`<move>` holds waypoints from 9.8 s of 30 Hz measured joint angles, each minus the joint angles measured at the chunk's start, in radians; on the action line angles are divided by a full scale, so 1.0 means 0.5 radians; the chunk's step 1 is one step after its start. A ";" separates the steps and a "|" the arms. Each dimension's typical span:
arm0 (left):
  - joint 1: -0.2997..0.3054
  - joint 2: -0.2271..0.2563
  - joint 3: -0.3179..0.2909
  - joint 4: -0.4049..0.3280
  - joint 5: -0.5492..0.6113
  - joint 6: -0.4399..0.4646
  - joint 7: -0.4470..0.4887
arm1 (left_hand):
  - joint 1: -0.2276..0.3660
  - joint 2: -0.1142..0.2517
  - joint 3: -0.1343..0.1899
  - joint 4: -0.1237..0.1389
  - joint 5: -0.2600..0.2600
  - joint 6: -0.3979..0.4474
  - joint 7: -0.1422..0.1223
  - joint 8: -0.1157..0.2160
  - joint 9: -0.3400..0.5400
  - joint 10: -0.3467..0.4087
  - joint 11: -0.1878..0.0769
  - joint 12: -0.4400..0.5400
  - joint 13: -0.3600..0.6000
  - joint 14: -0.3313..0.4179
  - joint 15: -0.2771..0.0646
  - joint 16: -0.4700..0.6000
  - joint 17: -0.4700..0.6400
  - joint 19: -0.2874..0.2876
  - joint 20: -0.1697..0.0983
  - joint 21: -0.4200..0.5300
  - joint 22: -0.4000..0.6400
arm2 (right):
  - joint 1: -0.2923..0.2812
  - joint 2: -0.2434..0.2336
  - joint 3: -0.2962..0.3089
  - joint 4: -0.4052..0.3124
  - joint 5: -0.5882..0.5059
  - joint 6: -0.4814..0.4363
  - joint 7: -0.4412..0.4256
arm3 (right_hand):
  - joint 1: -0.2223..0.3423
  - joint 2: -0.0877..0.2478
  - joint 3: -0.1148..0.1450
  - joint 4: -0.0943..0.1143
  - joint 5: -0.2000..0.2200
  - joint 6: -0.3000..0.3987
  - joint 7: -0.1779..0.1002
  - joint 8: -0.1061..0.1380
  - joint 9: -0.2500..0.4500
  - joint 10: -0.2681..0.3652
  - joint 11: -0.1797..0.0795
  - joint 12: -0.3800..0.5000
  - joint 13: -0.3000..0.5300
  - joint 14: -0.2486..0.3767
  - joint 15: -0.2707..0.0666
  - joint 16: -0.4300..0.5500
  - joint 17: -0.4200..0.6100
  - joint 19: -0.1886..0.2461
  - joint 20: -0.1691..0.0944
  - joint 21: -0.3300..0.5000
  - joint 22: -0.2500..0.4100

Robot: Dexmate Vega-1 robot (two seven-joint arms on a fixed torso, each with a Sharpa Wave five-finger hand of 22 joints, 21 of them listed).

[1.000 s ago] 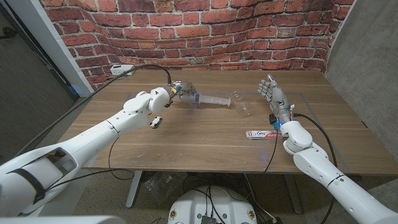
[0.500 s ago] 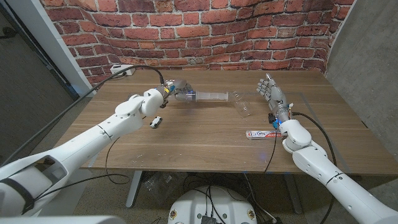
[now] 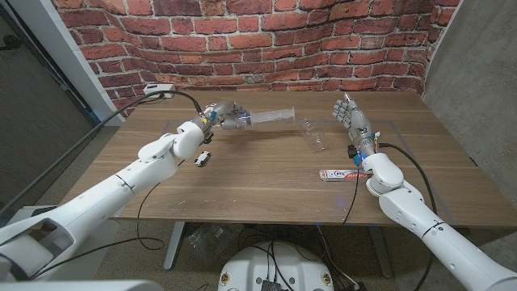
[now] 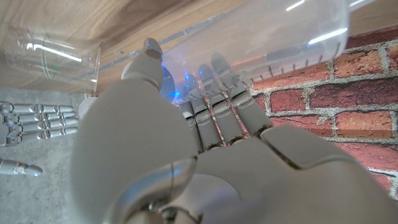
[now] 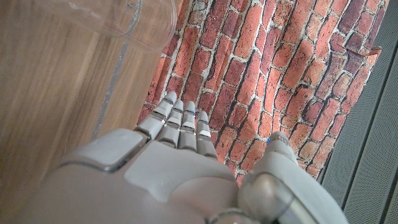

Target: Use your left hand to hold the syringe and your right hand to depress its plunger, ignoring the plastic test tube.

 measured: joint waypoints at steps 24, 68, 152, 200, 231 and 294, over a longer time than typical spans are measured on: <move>0.166 -0.143 -0.131 0.093 -0.419 -0.554 0.633 | 0.013 -0.013 0.000 0.000 0.006 0.025 -0.005 -0.006 -0.011 0.025 0.003 -0.008 0.012 0.014 0.000 -0.008 -0.005 0.000 0.000 0.000 0.000 | -0.050 0.010 -0.004 -0.142 -0.386 0.253 -0.145 | 0.000 0.000 -0.014 -0.003 0.000 0.187 -0.114 0.047 0.001 0.076 -0.034 0.016 0.000 0.011 -0.011 0.000 0.000 0.000 0.000 0.000 0.000; 0.215 -0.213 -0.138 0.059 -0.482 -0.680 0.711 | 0.012 -0.012 -0.001 0.001 -0.005 0.032 0.003 -0.042 0.000 0.035 0.007 -0.045 0.010 0.011 -0.012 -0.032 0.004 -0.008 0.008 0.000 0.000 | -0.064 0.029 0.040 -0.365 -1.623 0.190 -0.636 | 0.000 0.000 -0.025 -0.014 0.024 0.225 -0.188 0.008 0.000 0.092 -0.079 -0.001 -0.005 -0.023 -0.084 -0.008 0.001 -0.015 -0.015 -0.010 0.000; 0.241 -0.247 -0.140 0.026 -0.484 -0.750 0.723 | 0.012 -0.012 0.008 -0.008 -0.005 0.064 0.035 -0.098 0.000 0.034 0.021 -0.056 0.009 0.013 -0.015 -0.052 0.001 -0.019 0.018 0.000 -0.001 | 0.016 -0.082 -0.067 -0.392 -1.743 0.193 -0.567 | 0.055 0.034 -0.016 -0.022 0.031 0.515 -0.157 0.046 0.000 0.522 -0.142 0.079 -0.001 0.505 -0.240 0.054 0.000 0.536 -0.079 0.118 0.002; 0.244 -0.271 -0.149 0.017 -0.512 -0.818 0.699 | 0.012 -0.012 0.035 -0.035 -0.004 0.064 0.050 -0.113 0.000 0.039 0.026 -0.074 0.010 0.013 -0.015 -0.063 0.001 -0.008 0.007 0.000 -0.001 | 0.066 -0.121 -0.161 -0.431 -1.697 0.102 -0.368 | 0.064 0.042 -0.017 -0.022 0.031 0.669 -0.168 0.054 0.002 0.661 -0.146 0.096 0.000 0.662 -0.241 0.054 0.001 0.680 -0.100 0.131 0.005; 0.236 -0.280 -0.149 0.023 -0.511 -0.824 0.702 | 0.012 -0.012 0.044 -0.044 0.000 0.052 0.060 -0.114 0.000 0.021 0.030 -0.075 0.010 0.006 -0.022 -0.060 0.001 -0.008 0.007 -0.010 -0.001 | 0.169 -0.111 -0.282 -0.344 -1.653 0.083 -0.241 | 0.063 0.042 -0.017 -0.022 0.031 0.683 -0.183 0.040 0.001 0.682 -0.147 0.092 0.001 0.673 -0.250 0.054 0.001 0.694 -0.101 0.131 0.005; 0.216 -0.295 -0.139 0.025 -0.516 -0.810 0.684 | 0.012 -0.012 0.055 -0.055 0.000 0.049 0.057 -0.138 -0.002 0.003 0.025 -0.075 0.010 0.002 -0.025 -0.059 0.001 -0.012 0.012 -0.016 -0.001 | 0.219 -0.107 -0.343 -0.307 -1.607 0.114 -0.151 | 0.074 0.052 -0.017 -0.022 0.031 0.704 -0.160 0.021 0.005 0.698 -0.115 0.056 0.010 0.686 -0.221 0.014 0.001 0.718 -0.096 0.100 0.004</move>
